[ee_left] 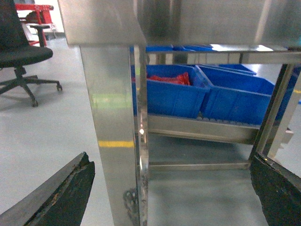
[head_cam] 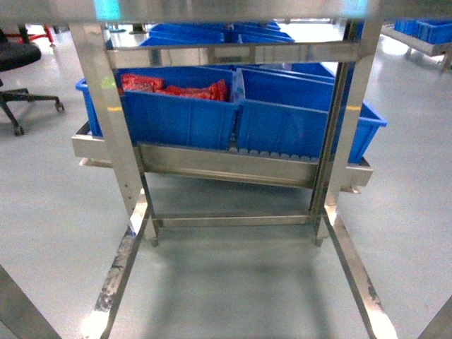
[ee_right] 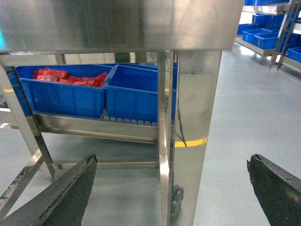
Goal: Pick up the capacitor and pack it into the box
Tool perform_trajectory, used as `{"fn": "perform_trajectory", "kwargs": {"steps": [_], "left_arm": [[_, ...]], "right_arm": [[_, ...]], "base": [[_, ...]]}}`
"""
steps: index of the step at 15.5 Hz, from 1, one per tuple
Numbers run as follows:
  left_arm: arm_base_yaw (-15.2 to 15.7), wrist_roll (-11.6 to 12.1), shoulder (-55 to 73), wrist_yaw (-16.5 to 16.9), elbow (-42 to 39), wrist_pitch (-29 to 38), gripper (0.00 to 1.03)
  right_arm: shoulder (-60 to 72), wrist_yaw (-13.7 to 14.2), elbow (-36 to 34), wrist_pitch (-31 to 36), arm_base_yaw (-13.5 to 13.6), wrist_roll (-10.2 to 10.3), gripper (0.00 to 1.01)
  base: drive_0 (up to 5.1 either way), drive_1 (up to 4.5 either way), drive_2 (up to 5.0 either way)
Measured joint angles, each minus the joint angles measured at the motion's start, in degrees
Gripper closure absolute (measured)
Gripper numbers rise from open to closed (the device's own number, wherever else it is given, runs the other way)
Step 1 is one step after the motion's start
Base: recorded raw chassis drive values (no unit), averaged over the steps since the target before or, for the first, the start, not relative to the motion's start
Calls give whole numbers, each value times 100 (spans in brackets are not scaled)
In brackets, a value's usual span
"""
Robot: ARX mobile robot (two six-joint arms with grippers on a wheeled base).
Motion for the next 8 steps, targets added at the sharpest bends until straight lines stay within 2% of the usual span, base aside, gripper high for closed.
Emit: {"fn": "perform_trajectory", "kwargs": {"steps": [8], "left_arm": [[0,0,0,9,0,-2,5]], "right_arm": [[0,-2,0,-4,0,7,3]], "base": [[0,0,0]]}}
